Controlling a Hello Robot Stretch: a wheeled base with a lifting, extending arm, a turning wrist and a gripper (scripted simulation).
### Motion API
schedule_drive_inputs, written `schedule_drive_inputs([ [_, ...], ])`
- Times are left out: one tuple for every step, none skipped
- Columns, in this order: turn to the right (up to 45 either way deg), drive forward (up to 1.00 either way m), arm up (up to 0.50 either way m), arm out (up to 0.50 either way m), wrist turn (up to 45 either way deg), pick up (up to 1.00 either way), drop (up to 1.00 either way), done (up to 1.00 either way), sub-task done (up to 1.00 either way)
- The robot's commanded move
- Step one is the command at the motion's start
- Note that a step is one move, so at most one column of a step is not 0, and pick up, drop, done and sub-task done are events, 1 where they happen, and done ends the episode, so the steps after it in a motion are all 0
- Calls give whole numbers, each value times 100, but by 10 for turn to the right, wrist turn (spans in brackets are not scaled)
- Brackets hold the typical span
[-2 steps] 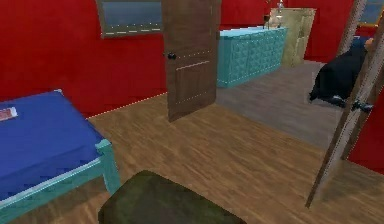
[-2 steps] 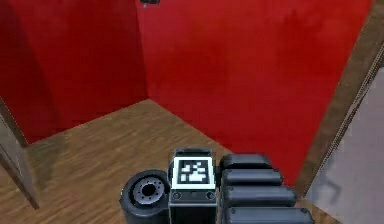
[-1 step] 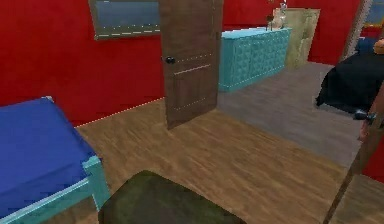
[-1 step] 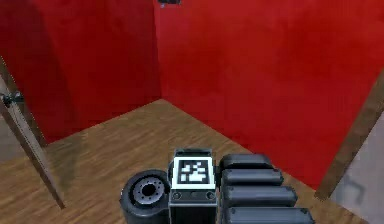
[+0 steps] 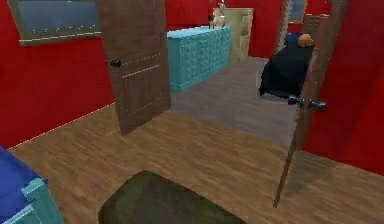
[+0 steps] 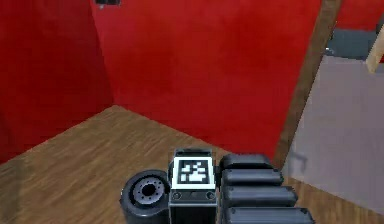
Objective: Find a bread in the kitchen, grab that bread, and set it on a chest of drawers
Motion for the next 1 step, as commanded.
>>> schedule_drive_inputs([
  [0,100,0,0,0,0,0,0,0],
])
